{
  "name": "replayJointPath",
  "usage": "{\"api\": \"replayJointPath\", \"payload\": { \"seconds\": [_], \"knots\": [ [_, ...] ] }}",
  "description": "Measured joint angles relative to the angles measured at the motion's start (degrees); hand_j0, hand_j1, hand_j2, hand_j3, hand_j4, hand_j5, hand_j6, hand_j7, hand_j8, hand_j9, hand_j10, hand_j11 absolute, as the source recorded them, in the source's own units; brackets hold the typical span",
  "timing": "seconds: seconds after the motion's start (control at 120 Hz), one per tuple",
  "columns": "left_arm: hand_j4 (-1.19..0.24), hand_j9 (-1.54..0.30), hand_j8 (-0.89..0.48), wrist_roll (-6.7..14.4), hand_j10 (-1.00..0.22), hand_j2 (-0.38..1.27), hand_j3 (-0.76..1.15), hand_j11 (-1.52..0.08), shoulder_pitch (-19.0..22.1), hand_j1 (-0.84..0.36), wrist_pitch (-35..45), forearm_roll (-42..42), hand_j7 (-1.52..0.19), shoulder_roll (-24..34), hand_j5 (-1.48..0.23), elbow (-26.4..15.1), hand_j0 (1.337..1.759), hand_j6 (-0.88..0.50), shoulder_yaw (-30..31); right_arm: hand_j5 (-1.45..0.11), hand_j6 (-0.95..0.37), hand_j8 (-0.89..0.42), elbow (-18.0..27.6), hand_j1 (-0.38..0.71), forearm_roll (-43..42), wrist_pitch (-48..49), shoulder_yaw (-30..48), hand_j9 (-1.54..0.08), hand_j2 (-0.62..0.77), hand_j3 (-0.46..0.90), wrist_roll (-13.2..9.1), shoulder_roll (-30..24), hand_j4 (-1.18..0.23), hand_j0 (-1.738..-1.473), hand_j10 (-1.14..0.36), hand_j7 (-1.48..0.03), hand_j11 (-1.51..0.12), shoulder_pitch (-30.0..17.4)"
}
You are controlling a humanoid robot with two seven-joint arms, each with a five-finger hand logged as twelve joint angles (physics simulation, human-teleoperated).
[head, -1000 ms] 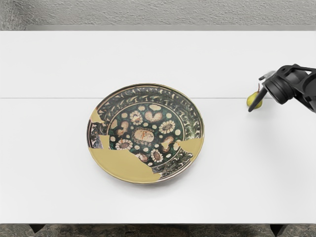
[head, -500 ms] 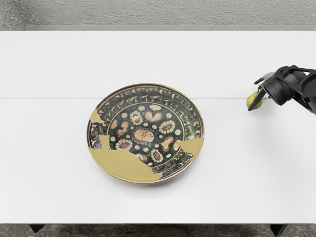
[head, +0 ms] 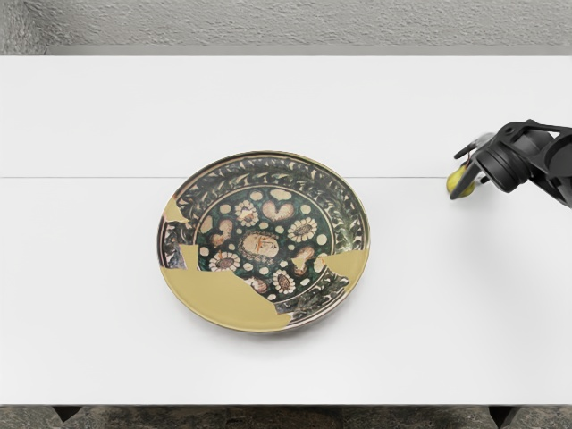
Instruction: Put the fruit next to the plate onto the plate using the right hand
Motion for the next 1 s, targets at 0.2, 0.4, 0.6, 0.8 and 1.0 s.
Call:
{"api": "replayJointPath", "payload": {
  "seconds": [0.2,0.4,0.6,0.8,1.0],
  "knots": [
    [0.00,0.00,0.00,0.00,0.00,0.00,0.00,0.00,0.00,0.34,0.00,0.00,0.00,0.00,0.00,0.00,1.658,0.00,0.00,-0.62,-0.48,-0.44,0.94,0.20,-0.13,0.20,0.13,-0.62,-0.06,0.00,-0.02,-0.08,-0.48,-1.657,-0.48,-0.62,-0.62,-0.12],
    [0.00,0.00,0.00,0.00,0.00,0.00,0.00,0.00,0.00,0.34,0.00,-0.02,0.00,0.00,0.00,0.00,1.658,0.00,0.00,-0.92,-0.52,-0.35,2.59,0.30,-0.62,0.16,0.69,-0.95,0.18,0.00,-0.12,-0.16,-0.75,-1.651,-0.57,-0.94,-0.95,-0.37],
    [0.00,0.00,0.00,0.00,0.00,0.00,0.00,0.00,0.00,0.34,0.00,-0.01,0.00,0.00,0.00,0.00,1.658,0.00,0.01,-1.09,-0.53,-0.35,2.64,0.34,0.00,4.54,8.50,-1.09,0.35,0.00,-0.08,-2.92,-0.81,-1.645,-0.57,-1.06,-1.12,-0.36],
    [0.00,0.00,0.00,0.00,0.00,0.00,0.00,0.00,0.00,0.34,0.00,0.00,0.00,0.00,0.00,0.00,1.658,0.00,0.00,-1.14,-0.47,-0.29,4.35,0.38,9.88,18.59,18.61,-1.14,0.38,0.00,-0.06,-4.41,-0.83,-1.636,-0.52,-1.11,-1.17,1.29],
    [0.00,0.00,0.00,0.00,0.00,0.00,0.00,0.00,0.00,0.34,0.00,-0.01,0.00,0.00,0.00,0.00,1.658,0.00,0.00,-1.18,-0.45,-0.27,13.57,0.39,16.57,23.76,22.90,-1.16,0.39,0.00,-0.06,0.00,-0.84,-1.631,-0.50,-1.12,-1.18,3.62]
  ]
}}
